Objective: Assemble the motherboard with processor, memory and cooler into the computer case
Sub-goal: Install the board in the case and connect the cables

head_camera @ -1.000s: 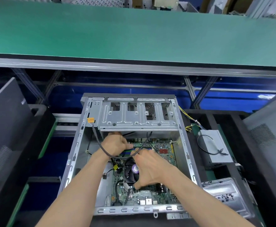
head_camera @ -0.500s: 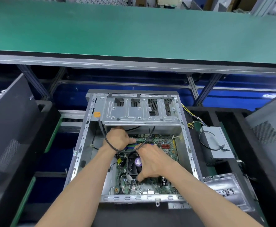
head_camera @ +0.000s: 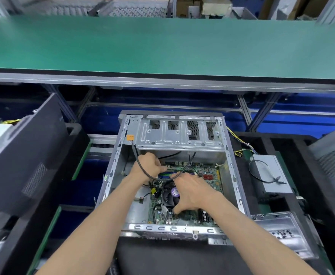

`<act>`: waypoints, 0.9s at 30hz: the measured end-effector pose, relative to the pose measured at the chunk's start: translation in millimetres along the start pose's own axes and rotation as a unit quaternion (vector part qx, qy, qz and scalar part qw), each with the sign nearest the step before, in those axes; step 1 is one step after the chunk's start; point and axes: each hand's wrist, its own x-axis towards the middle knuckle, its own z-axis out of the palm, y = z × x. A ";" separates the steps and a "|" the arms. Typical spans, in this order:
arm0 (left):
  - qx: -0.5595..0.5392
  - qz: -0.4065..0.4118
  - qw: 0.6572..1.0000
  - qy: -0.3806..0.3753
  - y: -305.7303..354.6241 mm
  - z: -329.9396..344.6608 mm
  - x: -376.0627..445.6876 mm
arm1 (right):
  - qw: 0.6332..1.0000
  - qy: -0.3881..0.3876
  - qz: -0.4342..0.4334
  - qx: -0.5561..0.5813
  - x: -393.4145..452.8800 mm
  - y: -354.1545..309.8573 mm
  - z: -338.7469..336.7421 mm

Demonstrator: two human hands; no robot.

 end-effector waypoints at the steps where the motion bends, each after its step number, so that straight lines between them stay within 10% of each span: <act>1: -0.012 -0.008 1.000 -0.003 0.0 -2.1 -6.2 | 1.000 0.004 0.000 -0.005 -1.5 -0.1 0.6; 14: -0.243 -0.094 0.961 0.097 -0.5 -10.2 -67.1 | 0.994 0.094 0.003 0.053 -18.3 -5.0 -4.5; 27: -0.163 -0.064 0.972 0.157 0.3 -23.4 -86.6 | 0.973 0.218 0.070 -0.024 -24.4 -13.5 -8.2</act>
